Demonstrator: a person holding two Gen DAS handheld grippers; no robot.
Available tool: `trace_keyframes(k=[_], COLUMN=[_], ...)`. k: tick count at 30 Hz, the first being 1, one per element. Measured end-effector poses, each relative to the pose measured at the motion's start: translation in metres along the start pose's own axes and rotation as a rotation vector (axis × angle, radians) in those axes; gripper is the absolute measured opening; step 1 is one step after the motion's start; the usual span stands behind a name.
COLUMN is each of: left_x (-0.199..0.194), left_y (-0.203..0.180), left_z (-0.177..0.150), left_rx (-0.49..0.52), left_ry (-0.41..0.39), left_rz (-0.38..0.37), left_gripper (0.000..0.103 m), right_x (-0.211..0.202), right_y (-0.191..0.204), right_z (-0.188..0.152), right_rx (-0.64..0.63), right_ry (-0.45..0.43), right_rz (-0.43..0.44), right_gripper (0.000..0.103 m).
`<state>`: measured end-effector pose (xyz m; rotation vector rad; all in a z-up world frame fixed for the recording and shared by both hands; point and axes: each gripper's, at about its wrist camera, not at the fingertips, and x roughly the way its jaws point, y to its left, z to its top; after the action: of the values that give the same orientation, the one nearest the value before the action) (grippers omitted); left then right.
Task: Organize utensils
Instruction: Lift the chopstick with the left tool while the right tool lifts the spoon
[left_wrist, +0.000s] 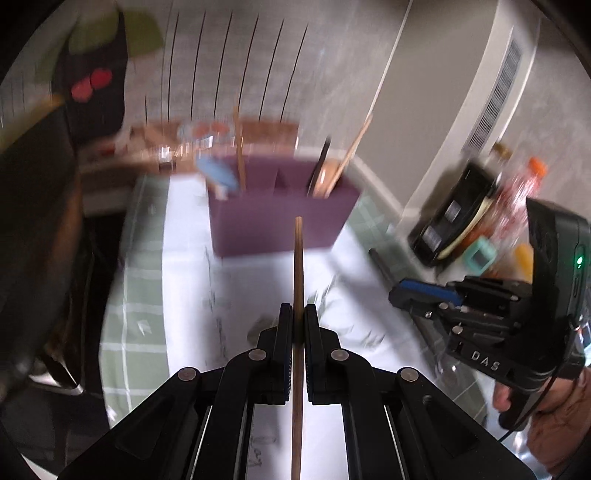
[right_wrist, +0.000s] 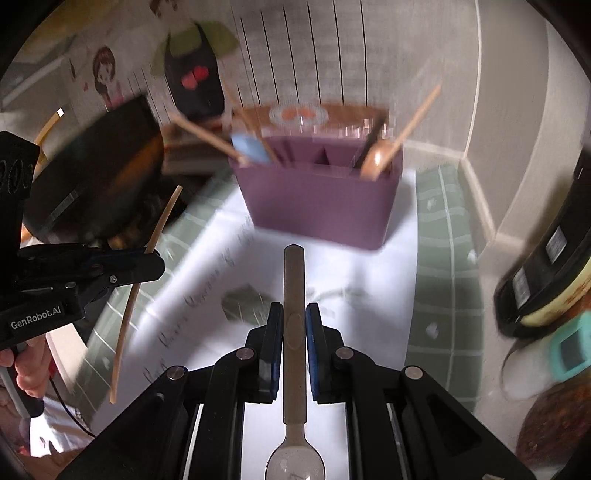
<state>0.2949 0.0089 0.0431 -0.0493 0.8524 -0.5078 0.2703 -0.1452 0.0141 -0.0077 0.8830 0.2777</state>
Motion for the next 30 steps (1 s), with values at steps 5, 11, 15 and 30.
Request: trace_keyframes(k=[5,11,15,30], left_x=[-0.046,-0.098,-0.121,-0.07], left_y=[-0.014,-0.034,-0.042,-0.019], left_z=[0.059,0.134,0.168,0.195], left_rx=[0.043,0.067,0.081,0.023], left_ry=[-0.164,-0.398,-0.504,-0.556], left_rz=[0.002,0.04,0.065,0.059], left_gripper=[0.005,0.005,0.005,0.005], right_x=[-0.05,-0.12,-0.149,-0.091], right_y=[0.007,0.014,0.016,-0.008], right_z=[0.056,0.131,0.166,0.192], right_rx=[-0.047,-0.086,-0.106,-0.055], right_ry=[-0.16,-0.462,-0.603,-0.649], right_rz=[-0.026,-0.088,-0.13,-0.085], right_gripper=[0.011,0.011,0.011,0.011])
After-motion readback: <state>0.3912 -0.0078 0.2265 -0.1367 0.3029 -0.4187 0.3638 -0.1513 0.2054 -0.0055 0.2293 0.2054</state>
